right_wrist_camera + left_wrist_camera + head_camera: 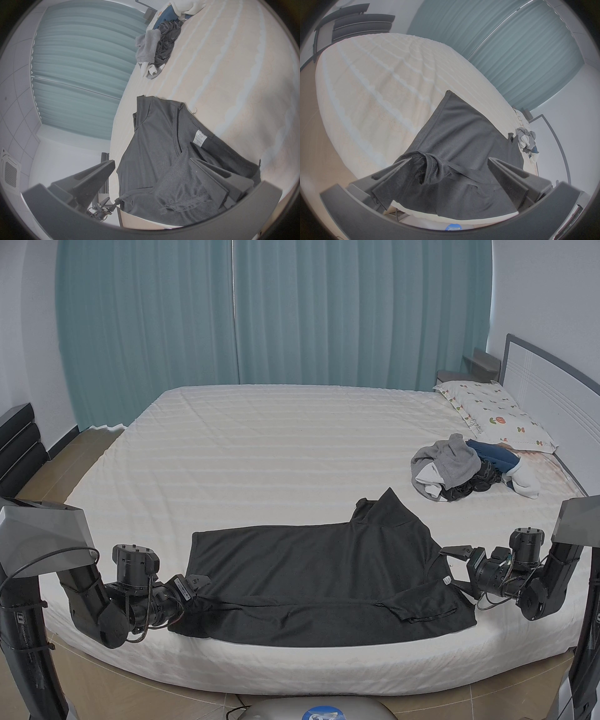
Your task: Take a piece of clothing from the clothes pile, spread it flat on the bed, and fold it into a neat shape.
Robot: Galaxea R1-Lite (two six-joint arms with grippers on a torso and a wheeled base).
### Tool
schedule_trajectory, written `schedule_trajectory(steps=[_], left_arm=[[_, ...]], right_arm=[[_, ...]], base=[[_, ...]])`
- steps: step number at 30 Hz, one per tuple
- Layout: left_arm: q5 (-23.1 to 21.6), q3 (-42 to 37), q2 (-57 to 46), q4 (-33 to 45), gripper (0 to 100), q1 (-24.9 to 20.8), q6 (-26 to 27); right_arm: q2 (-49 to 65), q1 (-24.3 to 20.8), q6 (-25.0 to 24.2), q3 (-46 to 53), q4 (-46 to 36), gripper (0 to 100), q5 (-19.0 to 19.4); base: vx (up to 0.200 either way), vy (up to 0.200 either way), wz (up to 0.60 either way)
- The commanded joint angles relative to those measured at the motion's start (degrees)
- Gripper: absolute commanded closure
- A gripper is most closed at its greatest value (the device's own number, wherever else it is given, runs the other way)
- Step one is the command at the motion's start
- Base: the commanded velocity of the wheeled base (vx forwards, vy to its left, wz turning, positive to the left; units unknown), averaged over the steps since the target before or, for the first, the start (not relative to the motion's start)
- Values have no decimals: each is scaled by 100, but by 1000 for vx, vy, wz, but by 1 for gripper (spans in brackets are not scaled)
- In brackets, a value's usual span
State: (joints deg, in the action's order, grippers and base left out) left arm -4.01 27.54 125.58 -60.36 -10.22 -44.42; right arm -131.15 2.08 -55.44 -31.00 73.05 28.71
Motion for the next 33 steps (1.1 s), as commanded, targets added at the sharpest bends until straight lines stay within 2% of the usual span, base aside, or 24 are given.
schedule_trajectory(steps=[1,6,7,14,18,24,33], left_arm=[[14,120,248,-3,0,-16,-5],[76,234,301,6,0,20,-5],[85,305,354,6,100,28,-23],[155,357,459,-3,100,239,-40],[322,375,433,-3,100,371,-295],[313,489,477,-3,100,521,-480],[137,727,635,6,100,670,-928]], right_arm=[[-78,-6,-2,68,113,0,-6],[-113,-15,-2,112,210,0,-6],[-113,-15,-2,112,210,0,-6],[-113,-15,-2,121,219,0,-14],[-113,-15,-2,121,219,0,-32],[-51,-15,25,138,219,0,-67],[-16,-15,710,516,781,0,-181]], base=[[0,0,0],[0,0,0],[0,0,0],[0,0,0],[0,0,0],[0,0,0],[0,0,0]])
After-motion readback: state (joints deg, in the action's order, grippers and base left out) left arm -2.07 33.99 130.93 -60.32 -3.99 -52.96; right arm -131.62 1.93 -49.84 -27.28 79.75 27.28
